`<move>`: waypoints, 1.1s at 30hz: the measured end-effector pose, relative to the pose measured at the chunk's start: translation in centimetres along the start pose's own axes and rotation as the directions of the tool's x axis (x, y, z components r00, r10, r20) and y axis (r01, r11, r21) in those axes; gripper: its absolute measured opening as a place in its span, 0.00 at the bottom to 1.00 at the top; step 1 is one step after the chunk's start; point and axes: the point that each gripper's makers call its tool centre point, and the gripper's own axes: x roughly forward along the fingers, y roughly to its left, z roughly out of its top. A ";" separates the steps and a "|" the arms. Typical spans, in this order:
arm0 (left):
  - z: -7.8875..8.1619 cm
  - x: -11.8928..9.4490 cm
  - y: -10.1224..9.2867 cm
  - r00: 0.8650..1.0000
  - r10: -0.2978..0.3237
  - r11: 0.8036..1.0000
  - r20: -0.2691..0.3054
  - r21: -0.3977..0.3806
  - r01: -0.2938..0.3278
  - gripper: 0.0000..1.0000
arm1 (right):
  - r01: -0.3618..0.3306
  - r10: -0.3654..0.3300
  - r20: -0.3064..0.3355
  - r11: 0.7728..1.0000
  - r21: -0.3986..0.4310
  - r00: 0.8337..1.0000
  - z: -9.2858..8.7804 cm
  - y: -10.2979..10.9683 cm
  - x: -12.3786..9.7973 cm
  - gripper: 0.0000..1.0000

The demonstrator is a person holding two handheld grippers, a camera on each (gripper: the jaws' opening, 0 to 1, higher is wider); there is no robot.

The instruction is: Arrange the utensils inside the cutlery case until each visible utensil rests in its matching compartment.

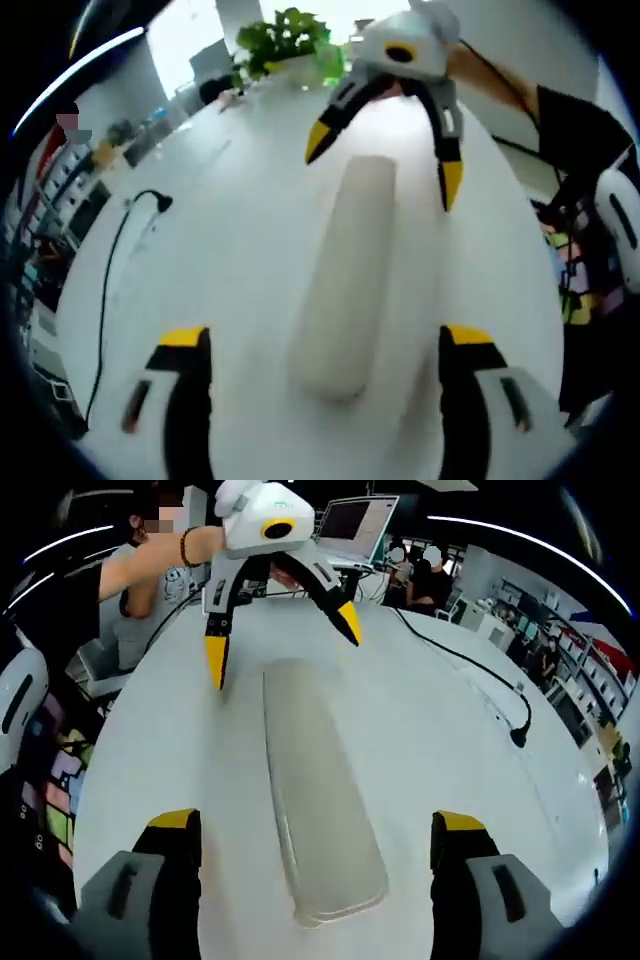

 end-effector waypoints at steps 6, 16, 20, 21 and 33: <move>1.1 -2.1 0.6 0.974 0.184 0.982 0.132 0.017 -0.188 1.00 | 0.160 -0.187 0.184 0.975 0.156 0.965 1.7 -0.8 -2.3 0.99; -0.6 -3.3 -0.1 0.918 0.301 0.940 0.258 -0.240 -0.241 1.00 | 0.415 -0.501 0.332 0.860 0.296 0.799 1.5 -3.4 -6.1 0.99; -0.7 -3.2 -0.4 0.902 0.297 0.896 0.314 -0.417 -0.150 1.00 | 0.514 -0.623 0.340 0.778 0.362 0.704 1.5 -4.1 -8.4 0.99; -0.6 -3.4 -0.3 0.891 0.311 0.890 0.330 -0.431 -0.151 1.00 | 0.538 -0.655 0.351 0.753 0.380 0.669 1.7 -4.3 -9.2 0.99; -0.7 -9.6 0.3 0.690 0.600 0.739 0.405 -0.610 -0.285 1.00 | 0.594 -0.816 0.282 0.565 0.573 0.505 -0.5 -3.6 -15.1 0.99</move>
